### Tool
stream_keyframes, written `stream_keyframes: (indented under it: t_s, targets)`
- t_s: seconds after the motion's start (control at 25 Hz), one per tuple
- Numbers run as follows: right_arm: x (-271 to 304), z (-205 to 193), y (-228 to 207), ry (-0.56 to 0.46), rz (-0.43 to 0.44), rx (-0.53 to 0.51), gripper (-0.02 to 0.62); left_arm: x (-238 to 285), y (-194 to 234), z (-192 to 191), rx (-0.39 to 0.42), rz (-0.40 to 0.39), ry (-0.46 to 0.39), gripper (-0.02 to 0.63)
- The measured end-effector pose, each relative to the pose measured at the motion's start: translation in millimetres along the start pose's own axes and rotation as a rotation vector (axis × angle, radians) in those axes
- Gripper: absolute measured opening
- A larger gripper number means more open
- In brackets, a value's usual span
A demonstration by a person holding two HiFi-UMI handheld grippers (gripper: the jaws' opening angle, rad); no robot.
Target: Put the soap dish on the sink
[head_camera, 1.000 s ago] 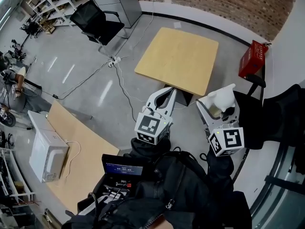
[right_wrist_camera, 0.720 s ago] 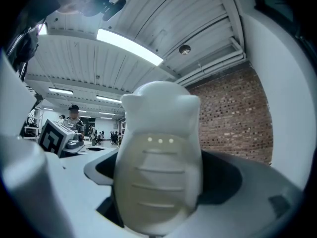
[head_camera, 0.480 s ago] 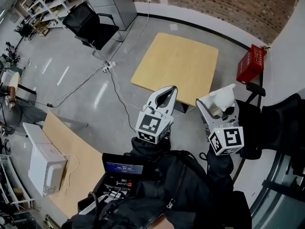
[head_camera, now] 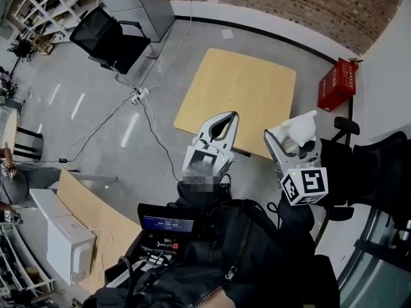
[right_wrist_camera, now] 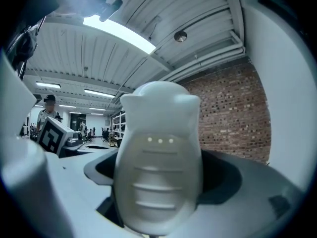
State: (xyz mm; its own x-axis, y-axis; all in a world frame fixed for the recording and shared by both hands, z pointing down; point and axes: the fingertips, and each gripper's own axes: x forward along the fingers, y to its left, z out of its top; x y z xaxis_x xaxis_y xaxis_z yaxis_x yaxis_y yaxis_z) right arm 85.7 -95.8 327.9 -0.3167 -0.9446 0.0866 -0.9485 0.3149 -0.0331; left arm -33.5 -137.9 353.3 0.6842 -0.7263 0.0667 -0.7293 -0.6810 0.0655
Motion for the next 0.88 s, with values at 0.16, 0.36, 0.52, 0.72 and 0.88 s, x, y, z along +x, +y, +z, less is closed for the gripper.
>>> stream_keyframes:
  t_s: [0.16, 0.36, 0.52, 0.72, 0.88]
  targets:
    - [21.5, -1.9, -5.7, 0.011, -0.021, 0.004, 0.491, 19.4, 16.5, -3.2, -0.013, -0.028, 0.012, 0.003]
    - [37.6, -10.4, -17.9, 0.046, -0.039, 0.009, 0.491, 40.0, 27.3, -9.3, -0.028, -0.047, 0.035, 0.003]
    - [45.6, -24.7, -28.3, 0.085, -0.048, 0.029, 0.489, 50.2, 28.0, -23.2, -0.042, -0.057, 0.075, 0.003]
    - [56.1, -35.7, -33.3, 0.107, -0.008, 0.039, 0.489, 58.7, 28.5, -29.4, -0.036, -0.035, 0.093, 0.003]
    - [62.9, -45.0, -34.5, 0.142, 0.031, 0.034, 0.491, 60.6, 30.4, -35.9, -0.035, -0.008, 0.116, 0.003]
